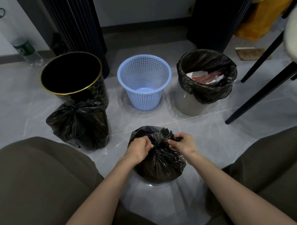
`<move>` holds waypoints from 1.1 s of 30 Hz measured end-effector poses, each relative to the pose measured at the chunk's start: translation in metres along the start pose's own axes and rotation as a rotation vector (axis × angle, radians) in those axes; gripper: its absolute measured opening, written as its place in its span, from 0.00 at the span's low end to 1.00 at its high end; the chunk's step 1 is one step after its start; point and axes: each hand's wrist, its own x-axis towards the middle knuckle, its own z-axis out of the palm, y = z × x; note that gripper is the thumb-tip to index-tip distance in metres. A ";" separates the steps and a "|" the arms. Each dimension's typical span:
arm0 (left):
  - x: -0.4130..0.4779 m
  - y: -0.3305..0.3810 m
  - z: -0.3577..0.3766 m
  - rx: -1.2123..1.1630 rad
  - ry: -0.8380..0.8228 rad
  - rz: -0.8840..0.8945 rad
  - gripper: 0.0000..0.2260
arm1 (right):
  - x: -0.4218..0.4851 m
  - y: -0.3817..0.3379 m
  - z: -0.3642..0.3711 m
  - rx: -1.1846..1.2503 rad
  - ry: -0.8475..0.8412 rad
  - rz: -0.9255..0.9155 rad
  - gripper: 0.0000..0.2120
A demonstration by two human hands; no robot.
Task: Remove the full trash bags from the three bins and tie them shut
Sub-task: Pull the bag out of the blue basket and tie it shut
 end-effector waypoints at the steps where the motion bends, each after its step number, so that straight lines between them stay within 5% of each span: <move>1: 0.000 -0.001 0.000 -0.023 -0.011 0.012 0.08 | -0.001 -0.004 0.000 -0.070 0.013 -0.072 0.10; 4: 0.000 0.000 0.002 -0.044 -0.012 0.023 0.07 | -0.014 -0.025 0.005 -0.224 0.067 -0.323 0.12; 8: 0.000 0.001 0.000 -0.088 0.012 0.021 0.03 | -0.030 -0.036 0.005 -0.786 0.091 -0.688 0.11; 12: 0.000 0.000 -0.005 -0.177 0.057 -0.017 0.04 | -0.039 -0.023 0.010 -1.100 -0.177 -0.505 0.23; 21: 0.003 -0.006 -0.004 -0.188 0.078 -0.059 0.09 | -0.038 -0.003 0.020 -0.967 -0.136 -0.377 0.17; 33: 0.023 -0.013 -0.035 -0.242 0.101 -0.087 0.18 | 0.000 -0.040 0.039 -0.787 -0.038 -0.541 0.13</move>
